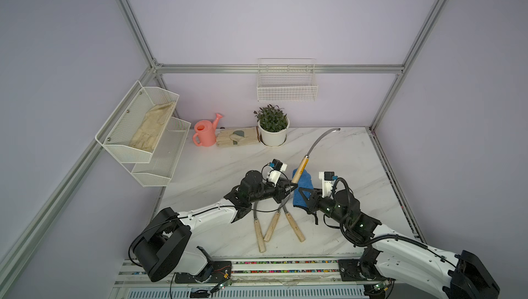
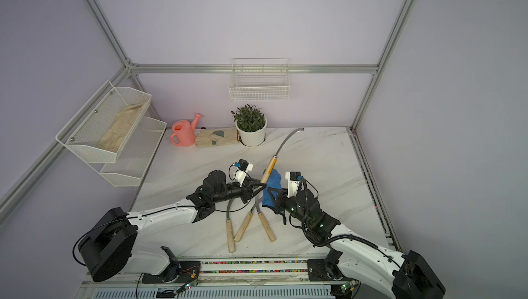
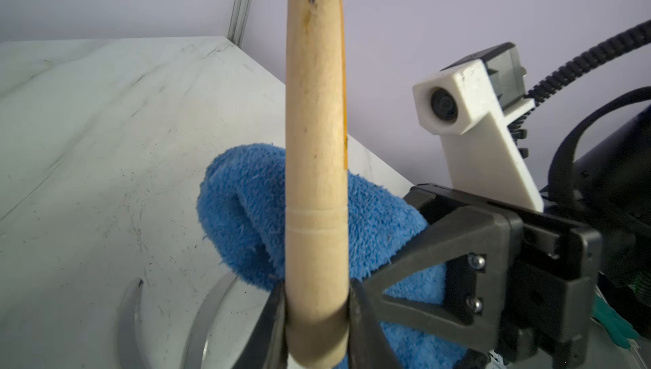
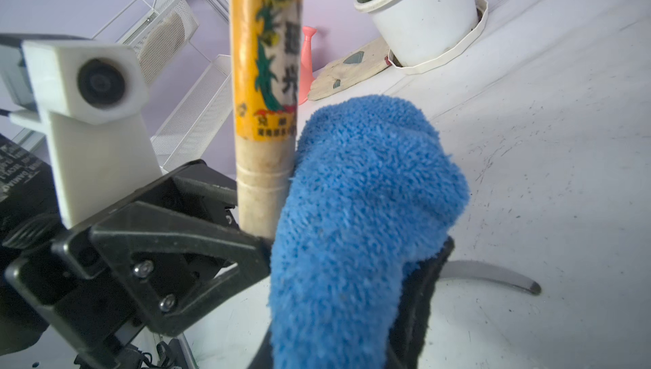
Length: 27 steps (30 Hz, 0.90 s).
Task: Wipe small sickles with rags
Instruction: Wipe the small sickle.
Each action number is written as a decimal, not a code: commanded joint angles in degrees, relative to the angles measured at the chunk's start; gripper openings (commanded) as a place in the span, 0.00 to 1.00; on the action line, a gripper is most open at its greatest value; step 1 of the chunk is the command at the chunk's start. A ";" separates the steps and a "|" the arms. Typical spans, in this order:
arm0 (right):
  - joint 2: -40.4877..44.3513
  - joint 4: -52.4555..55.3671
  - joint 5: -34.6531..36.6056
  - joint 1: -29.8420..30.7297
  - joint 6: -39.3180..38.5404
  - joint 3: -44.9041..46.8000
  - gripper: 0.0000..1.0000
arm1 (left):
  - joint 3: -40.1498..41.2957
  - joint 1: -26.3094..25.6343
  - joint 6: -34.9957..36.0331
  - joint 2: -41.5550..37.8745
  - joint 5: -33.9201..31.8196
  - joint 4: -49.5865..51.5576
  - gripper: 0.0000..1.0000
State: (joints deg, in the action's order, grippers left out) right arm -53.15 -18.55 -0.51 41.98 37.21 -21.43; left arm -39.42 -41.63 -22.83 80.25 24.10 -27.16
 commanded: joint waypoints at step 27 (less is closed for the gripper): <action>-16.14 -16.79 -19.81 -16.38 2.04 -10.53 0.00 | -2.77 0.29 7.64 0.10 -5.20 8.39 0.00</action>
State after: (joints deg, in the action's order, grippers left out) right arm -68.90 -29.80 -15.88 25.74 38.72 -30.55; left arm -39.51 -41.50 -16.56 80.29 18.61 -19.16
